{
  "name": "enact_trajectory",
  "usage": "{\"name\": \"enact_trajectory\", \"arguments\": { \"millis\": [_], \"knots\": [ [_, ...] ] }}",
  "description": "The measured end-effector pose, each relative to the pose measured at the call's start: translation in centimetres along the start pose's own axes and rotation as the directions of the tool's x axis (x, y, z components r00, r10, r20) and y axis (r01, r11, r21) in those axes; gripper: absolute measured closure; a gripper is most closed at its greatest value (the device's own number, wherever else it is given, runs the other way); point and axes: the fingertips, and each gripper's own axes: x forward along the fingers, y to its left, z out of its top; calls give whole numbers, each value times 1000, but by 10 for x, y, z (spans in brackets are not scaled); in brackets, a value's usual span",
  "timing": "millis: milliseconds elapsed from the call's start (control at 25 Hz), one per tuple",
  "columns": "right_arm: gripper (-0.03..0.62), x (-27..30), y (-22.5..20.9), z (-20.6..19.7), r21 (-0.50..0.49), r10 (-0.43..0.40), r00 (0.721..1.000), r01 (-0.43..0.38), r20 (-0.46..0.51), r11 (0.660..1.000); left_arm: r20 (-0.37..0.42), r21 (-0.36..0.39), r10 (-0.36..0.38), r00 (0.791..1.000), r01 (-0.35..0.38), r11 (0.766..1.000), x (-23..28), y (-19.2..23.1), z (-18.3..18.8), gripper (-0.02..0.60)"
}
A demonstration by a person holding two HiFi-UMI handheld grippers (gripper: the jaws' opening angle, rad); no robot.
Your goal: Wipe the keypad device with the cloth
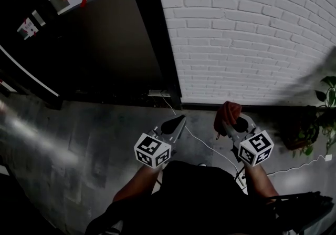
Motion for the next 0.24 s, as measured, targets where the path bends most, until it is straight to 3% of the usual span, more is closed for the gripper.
{"name": "enact_trajectory", "arguments": {
  "millis": [240],
  "knots": [
    [528, -1, 7, 1, -18, 15, 1000, -15, -3, 1000, 2, 1, 12, 1000, -12, 1000, -6, 2, -1, 565]
  ]
}}
